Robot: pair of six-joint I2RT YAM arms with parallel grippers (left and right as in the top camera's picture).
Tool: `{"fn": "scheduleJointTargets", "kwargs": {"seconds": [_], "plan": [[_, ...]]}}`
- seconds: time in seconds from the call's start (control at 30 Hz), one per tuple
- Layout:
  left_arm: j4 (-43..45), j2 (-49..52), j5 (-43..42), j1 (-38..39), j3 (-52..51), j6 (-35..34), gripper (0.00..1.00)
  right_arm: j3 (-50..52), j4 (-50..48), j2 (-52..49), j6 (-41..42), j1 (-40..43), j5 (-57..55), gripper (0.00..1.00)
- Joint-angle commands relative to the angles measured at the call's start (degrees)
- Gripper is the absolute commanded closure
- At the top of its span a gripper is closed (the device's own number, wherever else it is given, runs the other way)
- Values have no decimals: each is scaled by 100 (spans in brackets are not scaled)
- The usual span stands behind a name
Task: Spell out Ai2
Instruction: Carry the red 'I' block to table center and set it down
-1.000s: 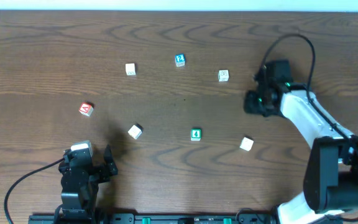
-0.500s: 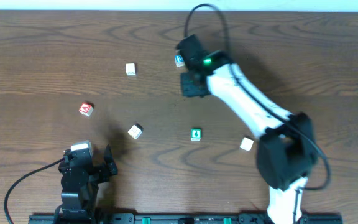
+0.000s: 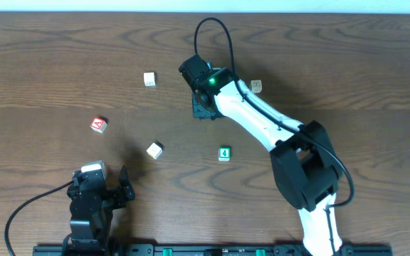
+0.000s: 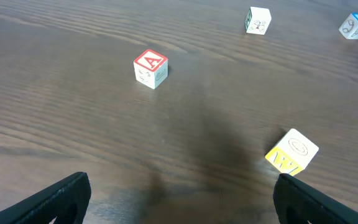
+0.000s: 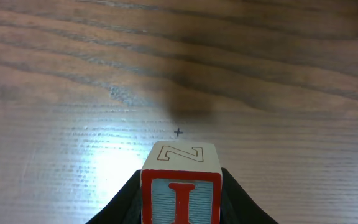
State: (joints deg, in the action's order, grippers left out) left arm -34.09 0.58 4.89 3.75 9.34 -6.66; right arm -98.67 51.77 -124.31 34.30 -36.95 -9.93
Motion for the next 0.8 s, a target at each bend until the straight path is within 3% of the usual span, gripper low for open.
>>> {"fn": "scheduleJointTargets", "kwargs": {"seconds": [0.0, 0.5, 0.6, 0.77], "plan": [[7, -33, 17, -39, -57, -63, 5, -127, -122, -310, 205, -11, 42, 99], [7, -33, 17, -39, -57, -63, 5, -111, -214, -627, -15, 240, 542, 98], [7, -33, 17, -42, -55, -63, 5, -111, -225, -634, -59, 249, 522, 82], [7, -33, 17, -42, -57, -63, 5, -105, -227, -634, -118, 249, 522, 67]]}}
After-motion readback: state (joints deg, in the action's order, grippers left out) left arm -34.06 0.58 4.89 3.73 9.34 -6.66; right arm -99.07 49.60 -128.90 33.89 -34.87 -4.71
